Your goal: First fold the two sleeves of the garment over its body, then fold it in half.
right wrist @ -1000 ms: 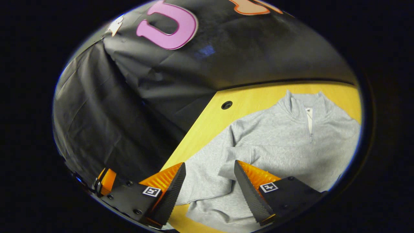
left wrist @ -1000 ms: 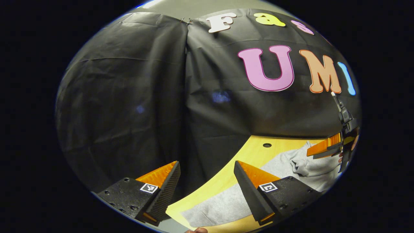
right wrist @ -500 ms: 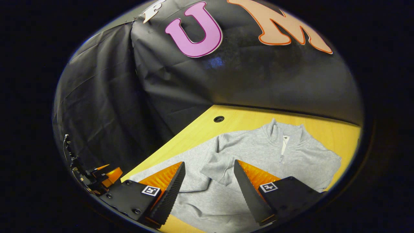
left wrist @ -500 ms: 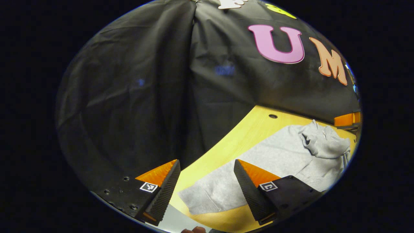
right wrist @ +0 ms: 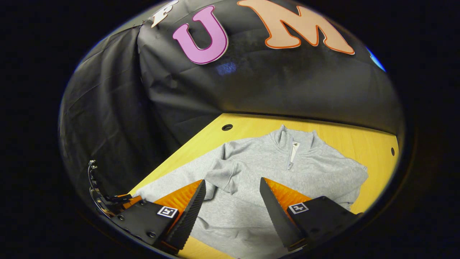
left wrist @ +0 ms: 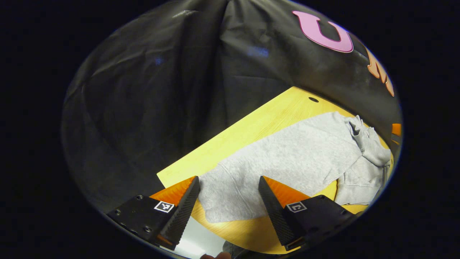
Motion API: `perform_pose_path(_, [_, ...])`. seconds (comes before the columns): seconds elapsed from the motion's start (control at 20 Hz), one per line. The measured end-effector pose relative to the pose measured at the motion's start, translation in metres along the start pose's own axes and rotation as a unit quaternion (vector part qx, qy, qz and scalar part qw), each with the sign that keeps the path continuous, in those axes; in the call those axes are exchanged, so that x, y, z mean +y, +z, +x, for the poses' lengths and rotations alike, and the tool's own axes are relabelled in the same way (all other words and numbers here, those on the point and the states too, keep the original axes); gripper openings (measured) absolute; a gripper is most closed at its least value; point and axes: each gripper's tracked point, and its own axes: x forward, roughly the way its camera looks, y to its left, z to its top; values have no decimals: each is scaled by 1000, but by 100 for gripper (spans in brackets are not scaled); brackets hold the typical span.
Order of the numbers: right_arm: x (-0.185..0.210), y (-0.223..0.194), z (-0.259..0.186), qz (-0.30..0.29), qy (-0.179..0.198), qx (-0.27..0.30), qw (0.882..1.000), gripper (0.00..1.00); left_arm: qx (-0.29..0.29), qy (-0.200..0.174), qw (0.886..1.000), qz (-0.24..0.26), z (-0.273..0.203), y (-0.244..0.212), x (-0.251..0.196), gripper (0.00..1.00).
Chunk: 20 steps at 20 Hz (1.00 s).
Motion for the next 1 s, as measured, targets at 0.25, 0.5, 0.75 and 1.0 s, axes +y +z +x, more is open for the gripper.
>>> perform_pose_path(0.25, [-6,0,-10,-1,-6,-6,1000,96,7,3,1000,24,6,4,-7,89])
perform_pose_path(0.5, [-16,-3,-18,-4,-11,-10,1000,96,19,-3,999,43,10,12,-20,23])
perform_pose_path(0.75, [-26,1,-38,6,-22,-28,999,96,26,-1,999,22,21,31,-22,0])
perform_pose_path(1.0, [-40,-2,-54,9,-35,-39,999,96,-17,-15,1000,15,16,92,-29,0])
